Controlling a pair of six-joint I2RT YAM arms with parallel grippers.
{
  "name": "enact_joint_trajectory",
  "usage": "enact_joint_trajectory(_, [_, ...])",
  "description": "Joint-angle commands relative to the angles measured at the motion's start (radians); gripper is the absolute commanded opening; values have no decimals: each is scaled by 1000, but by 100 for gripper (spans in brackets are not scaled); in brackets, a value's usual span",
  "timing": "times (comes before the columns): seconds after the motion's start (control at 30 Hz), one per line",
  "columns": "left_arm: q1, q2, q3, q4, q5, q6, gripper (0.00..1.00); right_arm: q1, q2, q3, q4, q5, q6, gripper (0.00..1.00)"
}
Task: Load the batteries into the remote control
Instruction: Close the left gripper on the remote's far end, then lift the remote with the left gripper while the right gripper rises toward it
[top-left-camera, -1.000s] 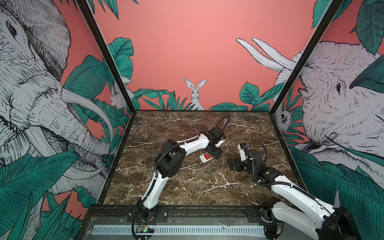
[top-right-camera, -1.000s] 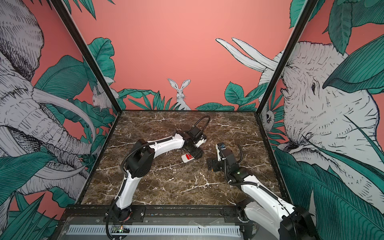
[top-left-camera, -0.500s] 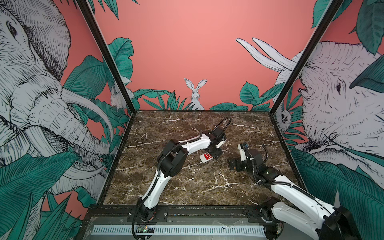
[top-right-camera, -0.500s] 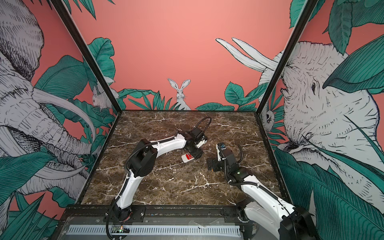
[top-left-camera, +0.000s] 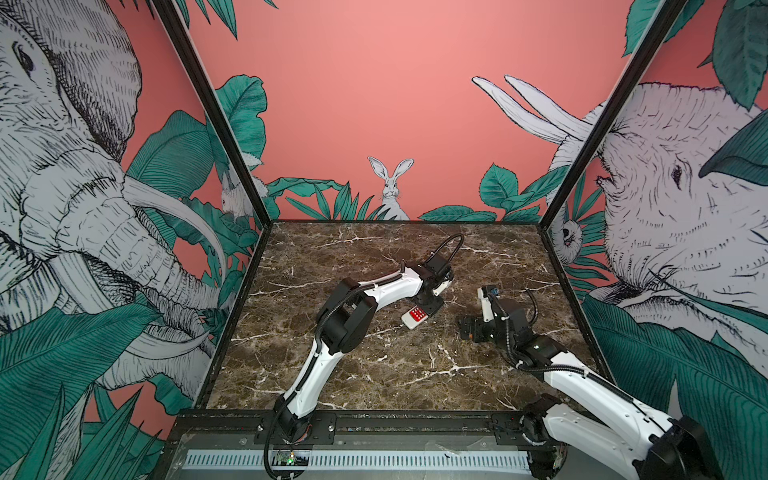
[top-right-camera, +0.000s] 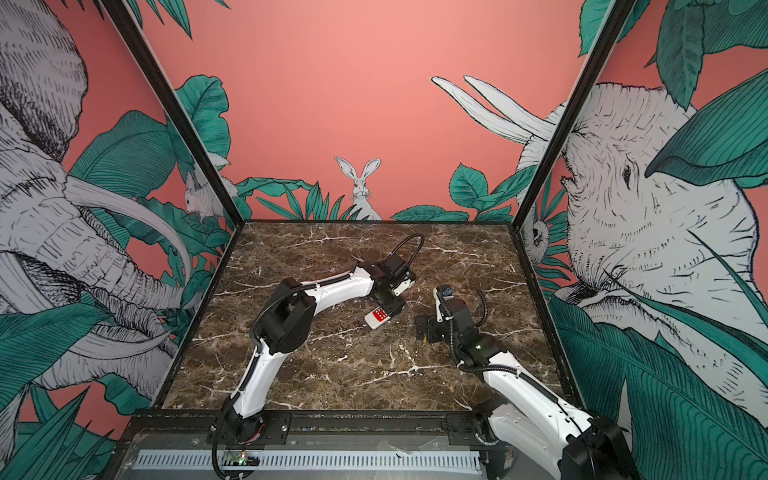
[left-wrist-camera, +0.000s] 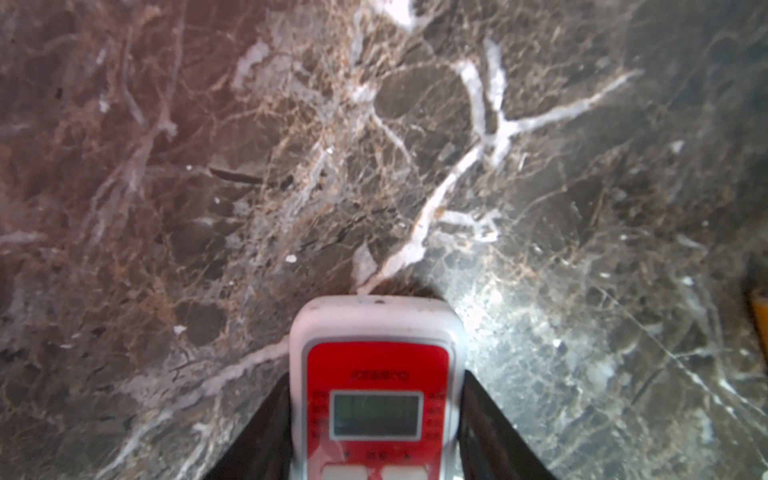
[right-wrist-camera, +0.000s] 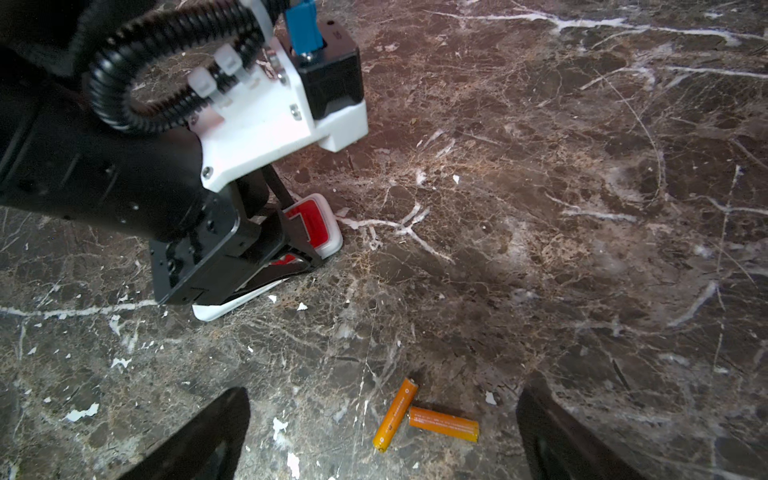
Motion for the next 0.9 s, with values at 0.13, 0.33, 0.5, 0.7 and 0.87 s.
enact_joint_trajectory(0.13, [-7,-6,2,-21,-14,3,39,5,-25,2,6,-3,13,99])
enact_joint_trajectory(0.33, [1,-80,-57,20,-27,-44,32,4,-51,12,29,-54,27,99])
enact_joint_trajectory(0.5, [40,-213,-210,157,50,-123,26,4,-82,32,43,-115,43,99])
enact_joint_trajectory(0.7, [85,-389,-378,324,179,-189,26,4,-63,60,105,-287,50,99])
enact_joint_trajectory(0.87, [119,-521,-501,432,265,-252,25,4,-35,-5,393,-500,111,99])
